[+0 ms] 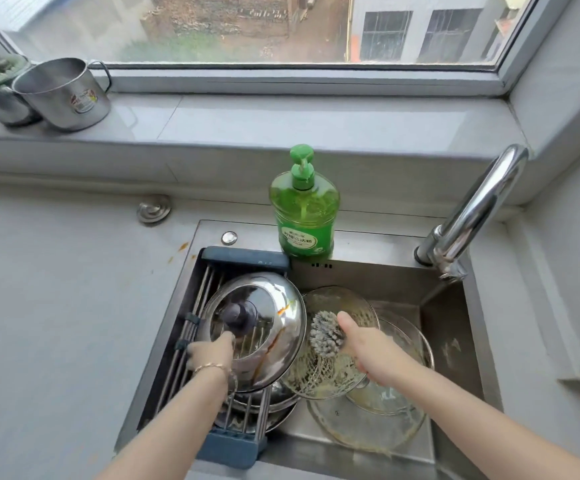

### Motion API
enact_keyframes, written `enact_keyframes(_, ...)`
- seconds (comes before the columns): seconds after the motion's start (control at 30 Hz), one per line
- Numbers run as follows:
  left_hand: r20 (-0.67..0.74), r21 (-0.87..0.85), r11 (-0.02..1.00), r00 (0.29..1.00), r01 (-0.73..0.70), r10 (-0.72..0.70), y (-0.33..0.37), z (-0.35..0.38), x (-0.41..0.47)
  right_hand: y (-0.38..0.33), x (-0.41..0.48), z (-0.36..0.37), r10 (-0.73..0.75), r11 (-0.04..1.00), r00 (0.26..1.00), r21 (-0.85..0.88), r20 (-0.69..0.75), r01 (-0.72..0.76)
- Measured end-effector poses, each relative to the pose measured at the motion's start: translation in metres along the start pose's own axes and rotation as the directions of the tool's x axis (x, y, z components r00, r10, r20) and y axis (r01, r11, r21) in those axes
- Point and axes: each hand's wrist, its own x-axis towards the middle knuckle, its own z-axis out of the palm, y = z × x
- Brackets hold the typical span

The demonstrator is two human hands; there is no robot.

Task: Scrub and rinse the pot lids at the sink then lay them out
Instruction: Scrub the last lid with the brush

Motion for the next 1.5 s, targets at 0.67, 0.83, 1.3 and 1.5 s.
enact_keyframes(0.67,0.272,-0.853,0.444,0.960,0.274,-0.069,0.012,0.000,-0.052,0.039,-0.033,0.015,0.024,0.998,0.999,0.059,-0.023,-0.023)
enact_keyframes(0.83,0.196,-0.774,0.606,0.980,0.183,-0.047,0.027,-0.021,-0.077,0.041,-0.043,0.007,-0.027,0.990,0.994,0.134,-0.103,0.041)
enact_keyframes(1.3,0.182,-0.218,0.863,0.850,-0.456,0.494,-0.001,-0.007,-0.188,0.037,-0.095,0.001,-0.433,0.897,0.859,-0.223,-0.273,0.382)
enact_keyframes(1.5,0.207,-0.079,0.828,0.804,-0.555,0.558,0.002,0.001,-0.200,0.053,-0.117,0.012,-0.451,0.885,0.816,-0.065,-0.361,0.461)
